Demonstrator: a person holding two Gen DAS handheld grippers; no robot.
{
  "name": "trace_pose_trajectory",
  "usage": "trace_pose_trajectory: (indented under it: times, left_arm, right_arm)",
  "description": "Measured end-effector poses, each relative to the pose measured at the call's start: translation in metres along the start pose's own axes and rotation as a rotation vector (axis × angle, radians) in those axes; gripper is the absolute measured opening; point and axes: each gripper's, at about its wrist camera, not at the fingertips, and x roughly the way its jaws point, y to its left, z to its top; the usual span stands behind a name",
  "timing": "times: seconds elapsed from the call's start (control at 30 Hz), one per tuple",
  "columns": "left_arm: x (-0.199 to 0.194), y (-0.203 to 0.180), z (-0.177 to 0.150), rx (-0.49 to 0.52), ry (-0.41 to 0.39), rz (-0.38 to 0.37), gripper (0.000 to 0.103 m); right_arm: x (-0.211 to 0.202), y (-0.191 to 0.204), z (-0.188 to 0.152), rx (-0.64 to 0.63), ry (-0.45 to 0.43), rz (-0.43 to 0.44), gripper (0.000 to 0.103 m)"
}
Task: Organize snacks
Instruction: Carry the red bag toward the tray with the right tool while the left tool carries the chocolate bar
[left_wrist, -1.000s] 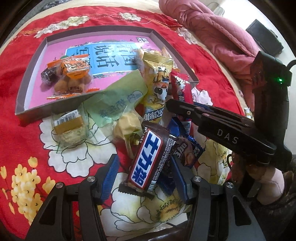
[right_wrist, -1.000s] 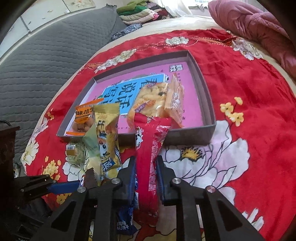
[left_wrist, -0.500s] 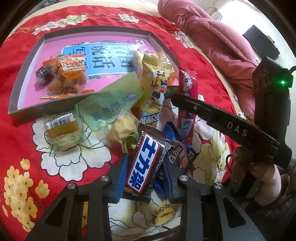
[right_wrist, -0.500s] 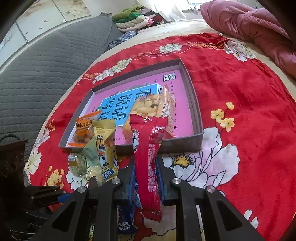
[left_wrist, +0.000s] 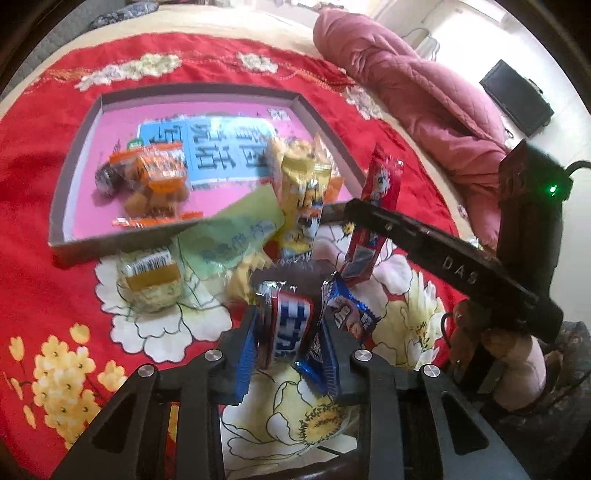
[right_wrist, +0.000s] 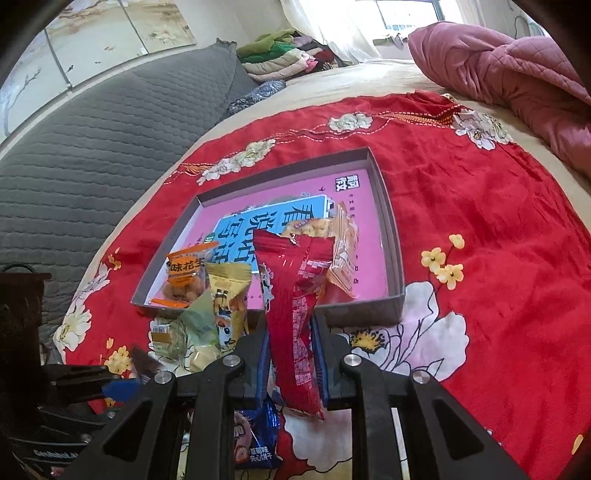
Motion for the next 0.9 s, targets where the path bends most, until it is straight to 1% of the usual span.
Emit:
trace_pose_trajectory:
  times: [0.5,0.8,0.9]
  left_arm:
    - [-0.017,0.004,0.008,-0.018,-0.059,0.017,0.030]
    - [-0.034,0.007,0.020,-0.039,-0.113,0.024,0.030]
    - [-0.039,0.009,0.026,-0.041,-0.134,0.039,0.030]
  right_arm:
    - [-0.010,0.003,0.006,-0.015,-0.061,0.024,0.021]
    - [-0.021,0.005,0.014,-0.031,-0.124,0.031,0.021]
    - [-0.024,0.004,0.016,-0.026,-0.143,0.038,0.021]
